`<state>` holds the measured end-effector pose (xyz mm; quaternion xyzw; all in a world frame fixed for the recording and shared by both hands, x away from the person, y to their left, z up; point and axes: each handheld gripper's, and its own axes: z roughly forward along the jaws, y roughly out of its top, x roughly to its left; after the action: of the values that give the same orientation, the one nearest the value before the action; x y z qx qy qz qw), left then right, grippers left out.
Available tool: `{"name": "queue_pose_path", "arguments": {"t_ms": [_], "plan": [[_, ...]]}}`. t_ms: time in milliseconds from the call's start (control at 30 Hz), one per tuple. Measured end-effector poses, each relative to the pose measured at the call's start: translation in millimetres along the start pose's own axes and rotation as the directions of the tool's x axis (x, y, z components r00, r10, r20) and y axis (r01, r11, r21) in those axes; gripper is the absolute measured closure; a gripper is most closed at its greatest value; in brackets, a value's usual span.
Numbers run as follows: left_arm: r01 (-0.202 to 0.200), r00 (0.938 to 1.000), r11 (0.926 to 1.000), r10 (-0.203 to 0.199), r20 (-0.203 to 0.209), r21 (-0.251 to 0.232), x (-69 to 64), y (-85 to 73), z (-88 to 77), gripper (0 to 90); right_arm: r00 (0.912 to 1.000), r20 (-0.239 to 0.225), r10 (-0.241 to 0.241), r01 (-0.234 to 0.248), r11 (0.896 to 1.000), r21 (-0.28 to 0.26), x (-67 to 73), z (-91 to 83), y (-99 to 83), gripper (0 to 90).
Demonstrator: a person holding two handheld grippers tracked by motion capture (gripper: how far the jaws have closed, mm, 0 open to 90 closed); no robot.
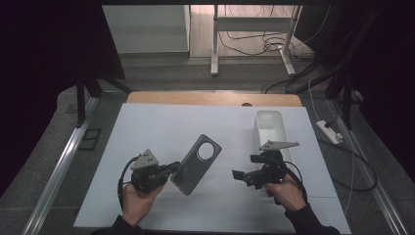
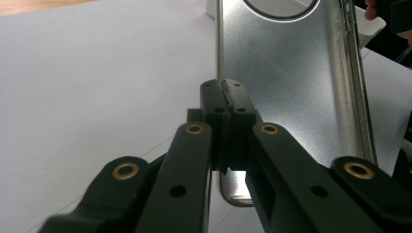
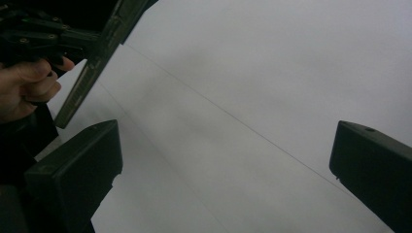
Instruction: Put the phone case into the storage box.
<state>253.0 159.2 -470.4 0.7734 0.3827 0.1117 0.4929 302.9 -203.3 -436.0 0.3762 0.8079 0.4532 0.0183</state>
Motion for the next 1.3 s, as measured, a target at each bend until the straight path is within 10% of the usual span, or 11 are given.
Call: {"name": "queue_pose_path", "arguments": {"t_ms": [1300], "plan": [[-0.057,0.9983,0.9984,0.057,-0.015,-0.006,-17.1,6.7,23.5,89.0,0.9856,-0.139,0.096,-0.087,0.994,0.072,29.3,63.2,31.9,1.3]]}}
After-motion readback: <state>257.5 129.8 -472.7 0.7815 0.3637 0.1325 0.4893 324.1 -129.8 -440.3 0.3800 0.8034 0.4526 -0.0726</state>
